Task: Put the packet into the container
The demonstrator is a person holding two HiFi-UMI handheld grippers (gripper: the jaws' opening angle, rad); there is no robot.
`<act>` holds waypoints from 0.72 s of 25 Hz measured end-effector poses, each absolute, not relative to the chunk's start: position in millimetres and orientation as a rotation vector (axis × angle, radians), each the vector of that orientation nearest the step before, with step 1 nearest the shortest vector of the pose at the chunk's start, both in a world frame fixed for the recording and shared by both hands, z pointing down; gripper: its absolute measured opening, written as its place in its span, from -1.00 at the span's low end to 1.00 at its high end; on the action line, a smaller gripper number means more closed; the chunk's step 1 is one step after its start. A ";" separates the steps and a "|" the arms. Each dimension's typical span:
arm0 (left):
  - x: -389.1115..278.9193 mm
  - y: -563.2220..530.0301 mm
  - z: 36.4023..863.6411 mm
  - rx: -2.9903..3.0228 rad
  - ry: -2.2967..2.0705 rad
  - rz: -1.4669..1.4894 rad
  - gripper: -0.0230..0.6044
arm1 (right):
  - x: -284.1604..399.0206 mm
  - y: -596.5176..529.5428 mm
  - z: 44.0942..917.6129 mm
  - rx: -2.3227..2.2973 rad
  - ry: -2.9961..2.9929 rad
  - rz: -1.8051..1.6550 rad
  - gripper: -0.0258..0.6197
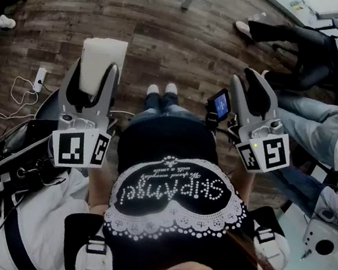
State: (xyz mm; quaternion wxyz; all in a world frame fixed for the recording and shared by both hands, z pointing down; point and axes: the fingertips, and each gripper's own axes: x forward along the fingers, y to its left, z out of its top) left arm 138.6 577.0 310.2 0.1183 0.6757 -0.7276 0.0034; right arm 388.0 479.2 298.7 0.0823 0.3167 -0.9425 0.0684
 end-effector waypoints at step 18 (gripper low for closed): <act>143.7 579.0 310.2 1.984 -2.121 -0.002 -0.04 | 387.8 486.2 297.2 0.914 -2.852 0.234 -0.92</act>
